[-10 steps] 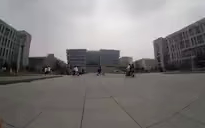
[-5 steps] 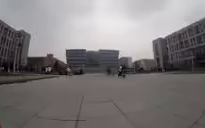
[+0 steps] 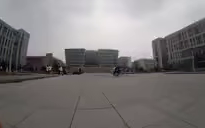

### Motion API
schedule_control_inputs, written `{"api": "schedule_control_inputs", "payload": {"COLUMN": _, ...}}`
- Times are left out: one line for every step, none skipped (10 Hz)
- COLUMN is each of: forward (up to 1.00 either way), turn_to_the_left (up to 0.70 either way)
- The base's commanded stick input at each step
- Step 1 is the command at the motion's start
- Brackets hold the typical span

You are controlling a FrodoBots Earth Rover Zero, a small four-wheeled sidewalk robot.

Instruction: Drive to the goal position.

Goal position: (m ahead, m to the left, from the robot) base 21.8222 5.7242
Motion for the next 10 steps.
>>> {"api": "schedule_control_inputs", "payload": {"forward": 0.70, "turn_to_the_left": 0.25}}
{"api": "schedule_control_inputs", "payload": {"forward": 0.70, "turn_to_the_left": 0.34}}
{"api": "schedule_control_inputs", "payload": {"forward": 0.70, "turn_to_the_left": 0.34}}
{"api": "schedule_control_inputs", "payload": {"forward": 0.70, "turn_to_the_left": 0.03}}
{"api": "schedule_control_inputs", "payload": {"forward": 0.70, "turn_to_the_left": -0.01}}
{"api": "schedule_control_inputs", "payload": {"forward": 0.70, "turn_to_the_left": -0.01}}
{"api": "schedule_control_inputs", "payload": {"forward": 0.70, "turn_to_the_left": -0.01}}
{"api": "schedule_control_inputs", "payload": {"forward": 0.70, "turn_to_the_left": -0.01}}
{"api": "schedule_control_inputs", "payload": {"forward": 0.70, "turn_to_the_left": -0.01}}
{"api": "schedule_control_inputs", "payload": {"forward": 0.70, "turn_to_the_left": -0.01}}
